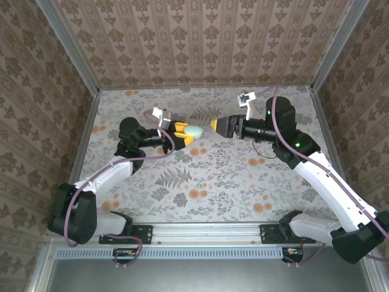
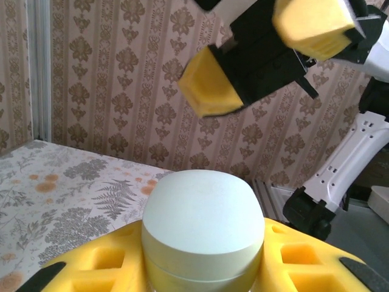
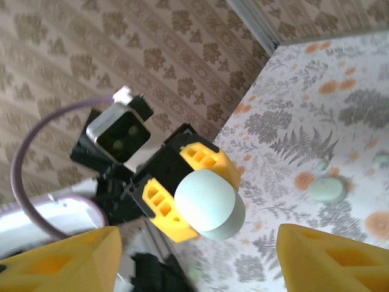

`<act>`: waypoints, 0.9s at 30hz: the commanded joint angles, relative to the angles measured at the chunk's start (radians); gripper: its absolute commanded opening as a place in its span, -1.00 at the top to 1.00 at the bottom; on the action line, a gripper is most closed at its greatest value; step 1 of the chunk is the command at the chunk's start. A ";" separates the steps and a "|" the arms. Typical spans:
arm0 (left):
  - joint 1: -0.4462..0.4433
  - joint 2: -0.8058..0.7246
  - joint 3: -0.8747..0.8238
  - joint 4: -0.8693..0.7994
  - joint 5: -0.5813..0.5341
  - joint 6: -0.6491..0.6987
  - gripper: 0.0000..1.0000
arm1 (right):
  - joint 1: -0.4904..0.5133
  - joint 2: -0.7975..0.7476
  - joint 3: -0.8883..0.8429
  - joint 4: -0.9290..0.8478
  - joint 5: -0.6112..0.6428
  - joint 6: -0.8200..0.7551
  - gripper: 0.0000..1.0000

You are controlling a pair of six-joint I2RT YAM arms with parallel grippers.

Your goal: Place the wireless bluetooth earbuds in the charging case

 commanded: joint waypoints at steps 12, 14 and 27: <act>-0.013 -0.061 0.052 -0.159 0.080 0.061 0.75 | 0.109 0.109 0.071 -0.187 -0.053 -0.507 -0.58; -0.018 -0.063 0.054 -0.168 0.080 0.070 0.77 | 0.109 0.120 0.071 -0.179 -0.047 -0.514 -0.58; -0.018 -0.082 0.059 -0.214 0.087 0.106 1.00 | 0.107 0.209 0.128 -0.201 -0.042 -0.517 -0.40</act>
